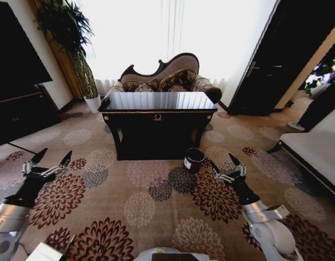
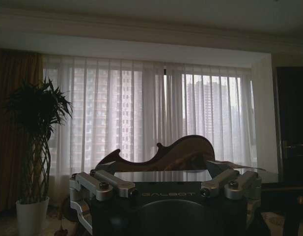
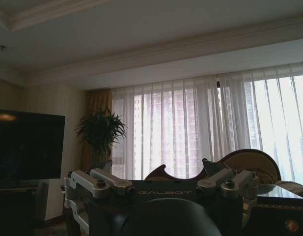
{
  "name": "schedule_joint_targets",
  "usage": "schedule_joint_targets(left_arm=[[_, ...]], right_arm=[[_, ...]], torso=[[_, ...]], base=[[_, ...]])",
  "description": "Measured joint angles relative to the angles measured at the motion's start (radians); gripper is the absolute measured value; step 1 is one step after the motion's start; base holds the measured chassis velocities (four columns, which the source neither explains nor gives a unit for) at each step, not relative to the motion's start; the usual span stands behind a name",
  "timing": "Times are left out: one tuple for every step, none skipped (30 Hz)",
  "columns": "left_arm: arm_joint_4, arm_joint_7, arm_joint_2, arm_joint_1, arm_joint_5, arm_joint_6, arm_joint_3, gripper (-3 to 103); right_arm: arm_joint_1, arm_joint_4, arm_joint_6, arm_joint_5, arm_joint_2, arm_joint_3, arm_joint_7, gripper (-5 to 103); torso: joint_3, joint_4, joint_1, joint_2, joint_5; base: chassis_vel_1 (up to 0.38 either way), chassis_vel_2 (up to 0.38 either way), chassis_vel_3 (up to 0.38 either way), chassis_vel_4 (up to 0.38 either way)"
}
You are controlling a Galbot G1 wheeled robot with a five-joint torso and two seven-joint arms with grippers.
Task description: Move to the front of the table and place the trash on the table into the trash bin.
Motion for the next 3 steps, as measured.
schedule_joint_targets(left_arm=[[-0.001,0.0,0.0,0.001,0.0,0.0,0.0,100],[-0.001,0.0,0.0,0.001,0.0,0.0,0.0,100],[-0.002,0.0,0.0,0.001,0.0,0.0,0.0,100]], right_arm=[[0.0,0.0,0.001,0.0,0.001,0.0,0.0,100],[0.0,0.0,0.001,0.0,0.001,0.0,0.0,100],[0.0,-0.001,0.001,0.0,0.001,0.0,0.0,100]], torso=[[0.0,-0.0002,0.001,0.0,-0.0002],[0.0,-0.0002,0.001,0.0,-0.0002],[0.0,-0.0001,0.001,0.0,-0.0001]], base=[[-0.051,0.063,0.049,-0.07],[-0.051,0.063,0.049,-0.07],[-0.051,0.063,0.032,-0.07]])
